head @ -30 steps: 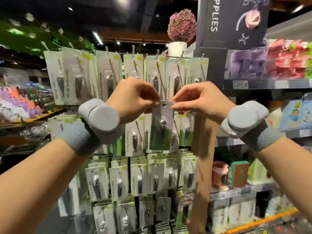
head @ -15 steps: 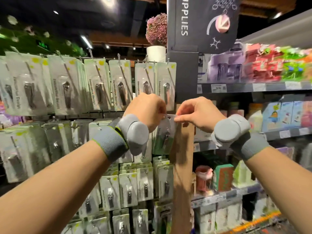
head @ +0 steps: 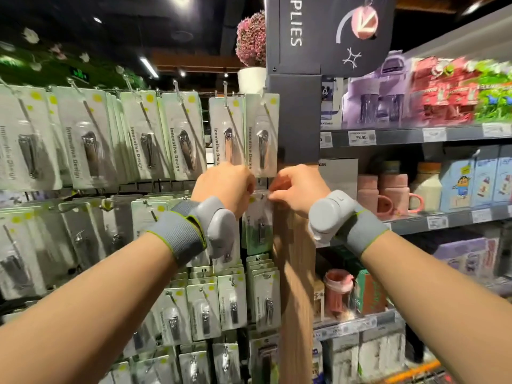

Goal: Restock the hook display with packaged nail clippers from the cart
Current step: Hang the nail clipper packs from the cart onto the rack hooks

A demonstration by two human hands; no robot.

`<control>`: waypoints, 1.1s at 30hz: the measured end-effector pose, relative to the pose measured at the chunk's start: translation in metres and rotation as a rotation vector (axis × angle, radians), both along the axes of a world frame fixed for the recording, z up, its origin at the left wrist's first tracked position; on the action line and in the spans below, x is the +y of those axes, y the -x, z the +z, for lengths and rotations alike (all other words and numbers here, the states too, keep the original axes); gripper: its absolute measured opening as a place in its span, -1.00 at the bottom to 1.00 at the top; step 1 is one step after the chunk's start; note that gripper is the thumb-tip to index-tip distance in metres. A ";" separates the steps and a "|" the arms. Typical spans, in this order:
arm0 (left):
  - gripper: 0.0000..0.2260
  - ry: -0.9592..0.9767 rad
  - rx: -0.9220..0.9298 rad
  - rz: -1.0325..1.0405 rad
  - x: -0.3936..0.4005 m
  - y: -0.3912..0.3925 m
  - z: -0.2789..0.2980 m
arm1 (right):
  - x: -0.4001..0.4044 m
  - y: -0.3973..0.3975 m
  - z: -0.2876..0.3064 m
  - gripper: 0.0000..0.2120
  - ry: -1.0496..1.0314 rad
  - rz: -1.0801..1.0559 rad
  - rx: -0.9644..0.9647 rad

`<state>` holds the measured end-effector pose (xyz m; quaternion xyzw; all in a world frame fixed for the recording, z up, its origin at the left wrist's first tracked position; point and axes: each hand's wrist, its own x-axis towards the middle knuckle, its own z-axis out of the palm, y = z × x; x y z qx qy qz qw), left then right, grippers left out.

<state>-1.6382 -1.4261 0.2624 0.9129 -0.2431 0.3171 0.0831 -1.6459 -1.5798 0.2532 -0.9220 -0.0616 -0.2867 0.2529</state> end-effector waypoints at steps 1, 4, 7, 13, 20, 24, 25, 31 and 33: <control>-0.82 0.002 -0.008 0.010 0.000 0.000 -0.001 | 0.000 -0.002 -0.001 -0.86 -0.016 -0.002 -0.004; -0.83 0.009 -0.004 0.017 -0.001 0.001 -0.001 | -0.001 -0.002 -0.005 -0.87 -0.065 0.008 -0.005; -0.85 0.032 -0.027 -0.016 0.005 0.007 -0.002 | -0.004 0.005 -0.010 -0.85 -0.111 0.000 -0.057; -0.92 0.181 -0.193 -0.209 0.023 0.045 -0.017 | -0.015 0.061 -0.024 -0.93 -0.239 0.004 -0.195; -0.90 0.229 -0.008 -0.471 -0.001 0.111 -0.083 | -0.023 0.155 -0.084 -0.97 -0.285 -0.009 -0.168; -0.81 0.224 0.128 -0.520 -0.027 0.133 -0.116 | -0.042 0.195 -0.122 -0.92 -0.337 -0.066 -0.099; -0.81 0.217 0.160 -0.539 -0.037 0.139 -0.126 | -0.051 0.206 -0.133 -0.90 -0.354 -0.094 -0.070; -0.91 0.194 0.348 -0.555 -0.114 0.168 -0.184 | -0.131 0.255 -0.192 -0.84 -0.475 -0.214 0.027; -0.90 0.168 0.417 -0.559 -0.147 0.171 -0.203 | -0.165 0.262 -0.211 -0.86 -0.506 -0.235 0.064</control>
